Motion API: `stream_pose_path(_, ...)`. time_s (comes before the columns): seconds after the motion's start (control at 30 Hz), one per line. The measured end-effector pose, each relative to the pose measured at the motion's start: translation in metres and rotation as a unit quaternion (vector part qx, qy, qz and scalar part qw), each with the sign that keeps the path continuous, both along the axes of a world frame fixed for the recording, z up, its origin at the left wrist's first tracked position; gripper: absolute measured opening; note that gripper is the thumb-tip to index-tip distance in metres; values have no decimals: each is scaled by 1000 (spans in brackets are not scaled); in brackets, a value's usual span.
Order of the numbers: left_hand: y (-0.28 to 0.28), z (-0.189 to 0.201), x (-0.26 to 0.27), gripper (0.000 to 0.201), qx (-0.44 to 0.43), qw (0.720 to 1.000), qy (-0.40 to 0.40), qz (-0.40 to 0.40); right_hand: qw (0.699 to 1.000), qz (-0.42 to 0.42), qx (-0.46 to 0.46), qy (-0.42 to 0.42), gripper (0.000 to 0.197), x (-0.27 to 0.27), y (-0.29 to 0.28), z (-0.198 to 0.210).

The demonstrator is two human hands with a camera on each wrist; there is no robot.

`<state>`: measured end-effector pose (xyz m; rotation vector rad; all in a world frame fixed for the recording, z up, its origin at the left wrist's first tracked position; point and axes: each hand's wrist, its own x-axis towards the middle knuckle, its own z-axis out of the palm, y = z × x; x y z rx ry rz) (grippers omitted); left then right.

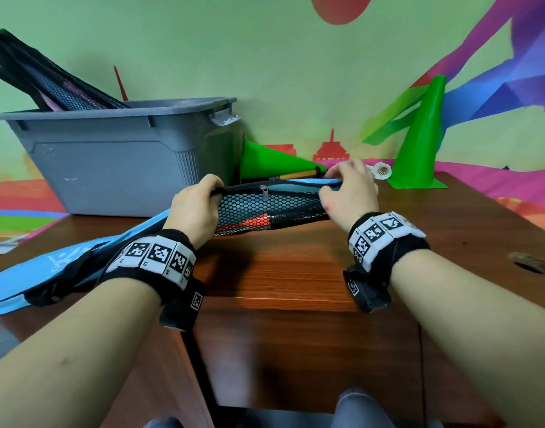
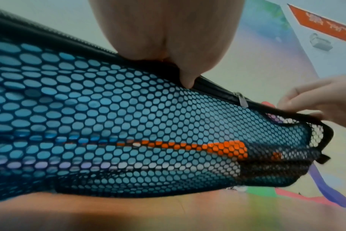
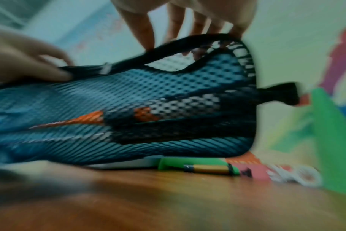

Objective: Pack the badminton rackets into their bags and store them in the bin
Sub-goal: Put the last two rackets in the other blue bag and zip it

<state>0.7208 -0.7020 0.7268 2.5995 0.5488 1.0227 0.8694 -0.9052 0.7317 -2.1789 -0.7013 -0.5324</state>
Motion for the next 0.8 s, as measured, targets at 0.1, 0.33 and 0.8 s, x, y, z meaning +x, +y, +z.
stream_pose_path(0.1,-8,1,2,20,5,1000,5,-24,988,49,-113,-92,30,-29,12,-8)
stream_pose_path(0.33,-17,-9,9,23,26,996,55,-64,982,10,-158,-105,33,-33,30,-23)
stream_pose_path(0.8,-27,-36,25,21,-87,983,152,-51,993,26,-73,89,21,-39,14,-51)
